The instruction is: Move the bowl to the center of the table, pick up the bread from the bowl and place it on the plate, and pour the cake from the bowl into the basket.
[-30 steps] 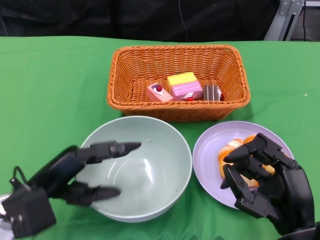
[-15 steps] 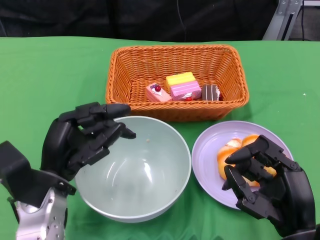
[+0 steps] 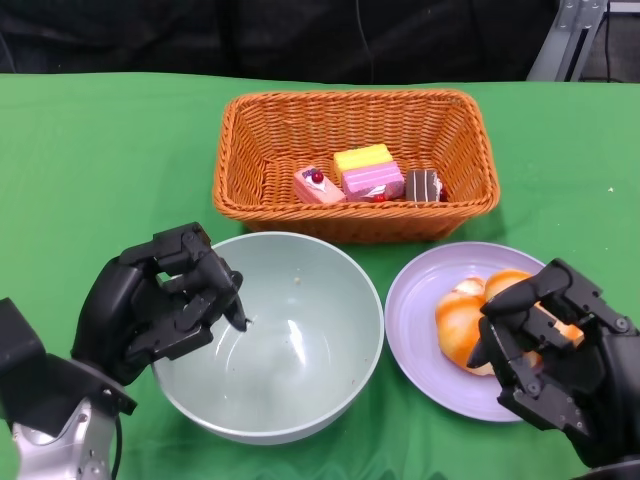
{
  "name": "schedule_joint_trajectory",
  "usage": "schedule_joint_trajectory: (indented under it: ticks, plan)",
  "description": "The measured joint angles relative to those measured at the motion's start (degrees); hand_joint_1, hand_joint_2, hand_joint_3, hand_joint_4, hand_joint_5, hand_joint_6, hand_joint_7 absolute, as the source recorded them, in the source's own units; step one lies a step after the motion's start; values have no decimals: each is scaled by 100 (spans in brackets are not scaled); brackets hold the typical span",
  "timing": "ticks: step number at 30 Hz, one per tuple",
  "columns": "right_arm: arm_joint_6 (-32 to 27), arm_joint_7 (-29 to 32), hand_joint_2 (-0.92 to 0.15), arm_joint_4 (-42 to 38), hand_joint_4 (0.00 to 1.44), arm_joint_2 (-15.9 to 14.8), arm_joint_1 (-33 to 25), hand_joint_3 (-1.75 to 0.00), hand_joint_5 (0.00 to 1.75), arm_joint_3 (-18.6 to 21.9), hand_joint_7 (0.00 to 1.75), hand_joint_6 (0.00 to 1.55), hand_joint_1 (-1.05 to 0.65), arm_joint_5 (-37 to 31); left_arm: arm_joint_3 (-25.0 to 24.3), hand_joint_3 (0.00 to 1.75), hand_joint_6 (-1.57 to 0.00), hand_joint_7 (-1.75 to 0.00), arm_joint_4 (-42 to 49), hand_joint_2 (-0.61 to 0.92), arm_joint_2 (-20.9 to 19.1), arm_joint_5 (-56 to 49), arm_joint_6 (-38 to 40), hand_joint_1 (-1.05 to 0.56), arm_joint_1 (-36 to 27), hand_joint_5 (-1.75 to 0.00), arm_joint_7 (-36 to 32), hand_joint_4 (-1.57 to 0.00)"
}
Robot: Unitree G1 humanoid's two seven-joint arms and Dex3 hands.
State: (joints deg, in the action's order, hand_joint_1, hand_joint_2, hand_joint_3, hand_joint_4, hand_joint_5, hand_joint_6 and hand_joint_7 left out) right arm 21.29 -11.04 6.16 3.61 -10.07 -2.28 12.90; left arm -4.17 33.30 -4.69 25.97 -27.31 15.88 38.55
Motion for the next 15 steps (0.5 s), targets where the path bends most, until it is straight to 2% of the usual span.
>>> schedule_joint_trajectory:
  ticks: [3,6,8,11,15]
  plan:
    - [-53,-113,-68,189,69,-74,-76,-80,168,3,133,63,-11,50,-121,105,-81,-145,7,56,-2,-41,0,-3,-30,-174,138,-79]
    - [14,-157,-60,214,72,-185,-87,-93,166,67,138,62,-10,-26,-218,110,-82,-143,26,55,2,-40,10,-1,-96,-173,274,-78]
    - [60,-223,-54,213,74,-240,-87,-105,166,128,141,62,-6,-21,-281,100,-84,-140,60,58,13,-49,10,-2,-111,-168,299,-80]
    - [59,-369,-50,193,73,-262,-86,-111,167,140,143,62,-3,38,-259,86,-87,-133,53,63,41,-91,32,-3,-119,-165,390,-82]
    - [56,-470,-47,190,71,-275,-85,-113,170,61,143,61,-5,-2,-85,97,-91,-128,-206,61,70,-112,300,0,-192,-160,635,-85]
